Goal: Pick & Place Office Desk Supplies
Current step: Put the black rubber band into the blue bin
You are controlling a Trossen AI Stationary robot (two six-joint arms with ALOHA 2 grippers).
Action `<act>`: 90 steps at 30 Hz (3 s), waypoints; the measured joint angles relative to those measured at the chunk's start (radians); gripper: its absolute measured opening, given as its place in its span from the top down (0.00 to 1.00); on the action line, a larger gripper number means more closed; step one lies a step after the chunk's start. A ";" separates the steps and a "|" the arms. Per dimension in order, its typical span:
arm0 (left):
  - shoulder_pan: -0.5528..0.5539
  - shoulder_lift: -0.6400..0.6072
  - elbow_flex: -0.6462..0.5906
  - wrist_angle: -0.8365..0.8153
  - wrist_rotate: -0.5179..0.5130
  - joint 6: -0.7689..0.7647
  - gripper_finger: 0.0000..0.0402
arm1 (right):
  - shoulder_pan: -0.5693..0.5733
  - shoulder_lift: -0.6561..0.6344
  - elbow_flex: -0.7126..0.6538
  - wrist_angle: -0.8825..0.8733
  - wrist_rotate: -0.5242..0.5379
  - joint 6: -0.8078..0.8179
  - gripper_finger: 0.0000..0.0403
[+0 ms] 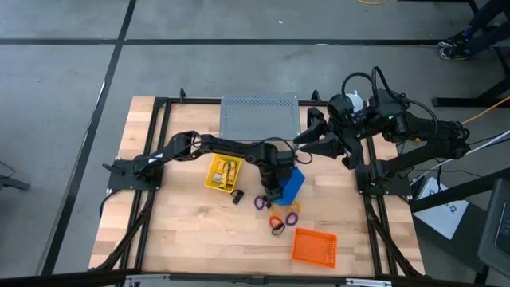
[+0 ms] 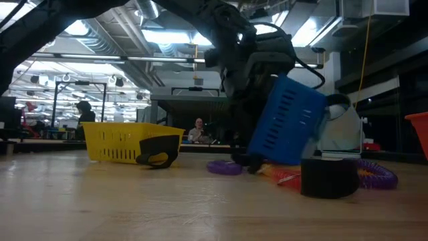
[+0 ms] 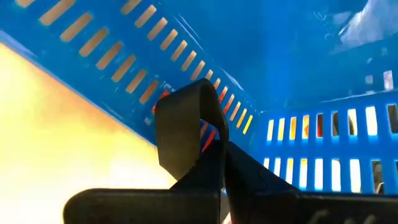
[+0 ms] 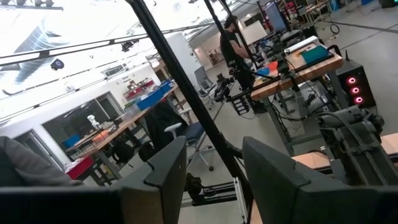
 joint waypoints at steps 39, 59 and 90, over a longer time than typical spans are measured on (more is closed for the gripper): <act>-0.007 -0.104 -0.002 0.432 -0.008 -0.170 0.99 | 0.000 0.000 0.000 -0.001 0.000 -0.019 0.60; 0.049 0.061 -0.001 0.489 0.037 -0.241 0.99 | 0.013 0.018 0.000 -0.006 0.000 0.004 0.60; 0.059 0.052 0.022 0.621 -0.044 -0.315 0.86 | 0.014 0.017 0.000 -0.046 -0.027 0.004 0.60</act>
